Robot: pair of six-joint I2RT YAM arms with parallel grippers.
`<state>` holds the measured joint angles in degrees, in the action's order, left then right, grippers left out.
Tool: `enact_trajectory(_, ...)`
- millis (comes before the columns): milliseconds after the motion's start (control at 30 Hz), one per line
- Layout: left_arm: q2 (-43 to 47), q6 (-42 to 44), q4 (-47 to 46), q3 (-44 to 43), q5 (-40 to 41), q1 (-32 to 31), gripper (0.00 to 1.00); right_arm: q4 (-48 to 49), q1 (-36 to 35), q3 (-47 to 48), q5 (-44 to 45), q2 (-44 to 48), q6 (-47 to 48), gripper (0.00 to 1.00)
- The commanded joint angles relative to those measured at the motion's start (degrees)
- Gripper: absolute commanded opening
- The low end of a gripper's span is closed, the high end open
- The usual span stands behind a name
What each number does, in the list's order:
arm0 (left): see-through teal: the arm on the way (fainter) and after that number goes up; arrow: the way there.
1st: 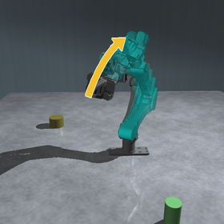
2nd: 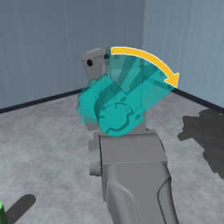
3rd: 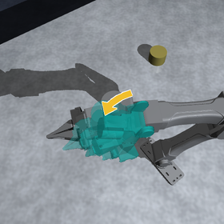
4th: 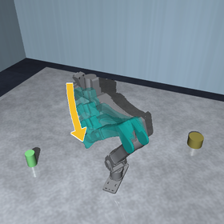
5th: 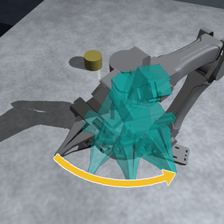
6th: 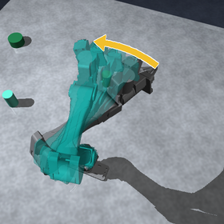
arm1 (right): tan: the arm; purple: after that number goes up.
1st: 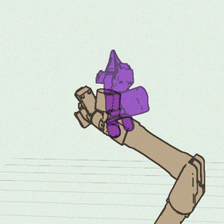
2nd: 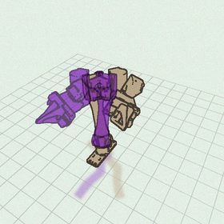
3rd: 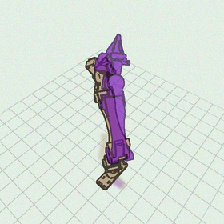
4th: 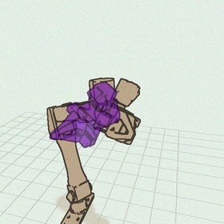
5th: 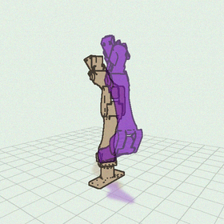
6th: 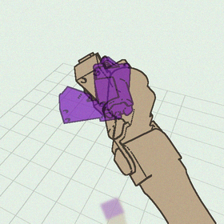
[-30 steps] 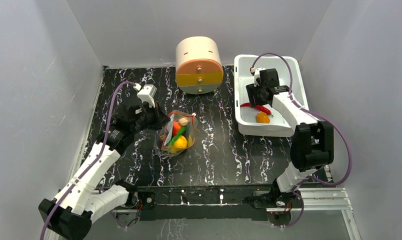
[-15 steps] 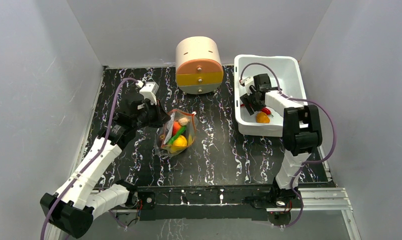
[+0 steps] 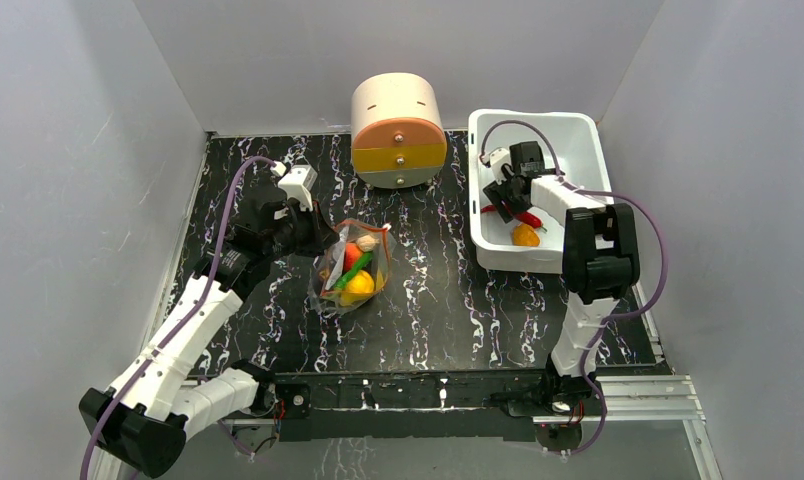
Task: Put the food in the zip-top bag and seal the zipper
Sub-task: Pick up the fake vegetable from the bin.
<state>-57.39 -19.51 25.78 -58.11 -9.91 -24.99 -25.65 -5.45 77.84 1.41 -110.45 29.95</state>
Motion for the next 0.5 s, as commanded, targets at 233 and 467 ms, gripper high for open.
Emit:
enact_trajectory(233,1.2,0.2,0.7,-1.8,0.1,-0.2,0.00,2.0,1.2,3.8,0.2,-2.8,0.4,0.57)
enact_trajectory(467,2.2,-0.2,0.9,-1.8,0.2,-0.2,0.00,1.7,1.3,2.8,1.6,-2.8,0.5,0.45)
